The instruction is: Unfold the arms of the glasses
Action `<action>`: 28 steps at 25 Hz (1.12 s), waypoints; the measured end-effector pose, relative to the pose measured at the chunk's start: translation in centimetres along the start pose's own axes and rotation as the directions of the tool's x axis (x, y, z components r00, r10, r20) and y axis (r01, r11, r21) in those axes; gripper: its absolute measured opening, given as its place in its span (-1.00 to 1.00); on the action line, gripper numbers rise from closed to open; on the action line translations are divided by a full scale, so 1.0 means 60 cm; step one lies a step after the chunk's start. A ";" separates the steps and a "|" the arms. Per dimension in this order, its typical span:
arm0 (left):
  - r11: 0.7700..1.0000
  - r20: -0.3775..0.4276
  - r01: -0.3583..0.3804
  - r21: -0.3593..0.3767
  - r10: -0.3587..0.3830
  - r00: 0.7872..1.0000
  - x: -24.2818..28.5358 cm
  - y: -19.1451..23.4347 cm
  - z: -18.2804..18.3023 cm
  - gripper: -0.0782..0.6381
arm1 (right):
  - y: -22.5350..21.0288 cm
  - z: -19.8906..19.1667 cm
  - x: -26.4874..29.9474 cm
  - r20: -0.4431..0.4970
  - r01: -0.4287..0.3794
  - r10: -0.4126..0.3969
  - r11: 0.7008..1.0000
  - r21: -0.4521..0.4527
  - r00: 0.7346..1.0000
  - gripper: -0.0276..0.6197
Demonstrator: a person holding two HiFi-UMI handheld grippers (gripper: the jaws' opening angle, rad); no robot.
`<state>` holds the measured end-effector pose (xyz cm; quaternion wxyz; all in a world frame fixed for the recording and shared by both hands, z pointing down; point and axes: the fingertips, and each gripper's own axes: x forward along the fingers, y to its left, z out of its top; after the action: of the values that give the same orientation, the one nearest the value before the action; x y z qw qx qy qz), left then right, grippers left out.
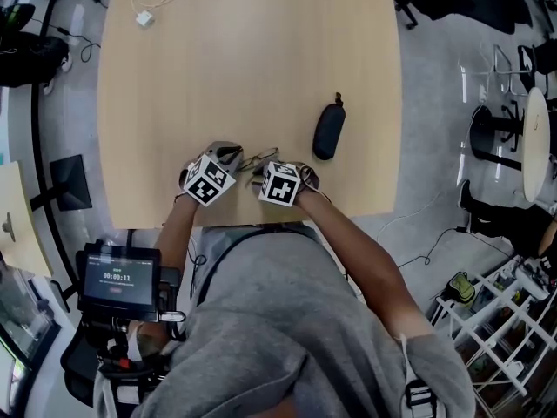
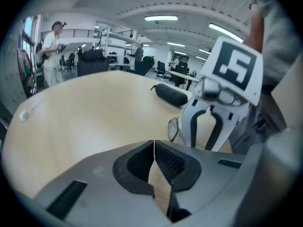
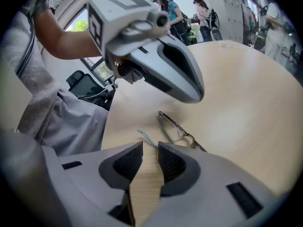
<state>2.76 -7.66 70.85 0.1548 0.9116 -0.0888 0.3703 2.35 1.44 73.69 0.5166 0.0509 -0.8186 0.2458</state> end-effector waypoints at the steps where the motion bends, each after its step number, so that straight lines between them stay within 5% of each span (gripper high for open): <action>1: 1.000 0.027 0.015 0.020 -0.016 1.000 -0.017 -0.011 0.021 -0.76 | -0.005 0.004 0.000 0.008 -0.001 0.001 1.000 0.006 1.000 -0.60; 3: 0.995 0.047 0.094 0.020 -0.095 0.994 -0.035 -0.057 0.048 -0.76 | -0.011 0.002 -0.002 0.023 -0.004 0.004 1.000 0.014 1.000 -0.60; 6: 0.987 -0.029 0.161 -0.004 -0.161 0.987 -0.014 -0.136 0.025 -0.76 | -0.002 -0.028 -0.009 0.028 0.000 0.000 1.000 0.006 1.000 -0.60; 8: 0.989 -0.075 0.142 -0.027 -0.144 0.987 0.007 -0.151 -0.002 -0.76 | -0.002 -0.038 -0.012 0.027 0.003 -0.003 1.000 0.002 1.000 -0.60; 13: 0.991 -0.038 0.066 -0.115 -0.070 0.997 0.031 -0.122 -0.020 -0.76 | 0.002 -0.033 -0.015 0.033 -0.006 0.007 1.000 -0.008 0.999 -0.59; 28: 0.995 -0.082 0.007 -0.097 -0.015 0.996 0.048 -0.057 -0.030 -0.76 | 0.023 -0.055 -0.017 -0.009 -0.014 0.014 0.999 -0.042 1.000 -0.60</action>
<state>4.59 -3.94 73.39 0.2045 0.8873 -0.0952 0.4022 5.06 3.94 73.44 0.5193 0.0331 -0.8217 0.2324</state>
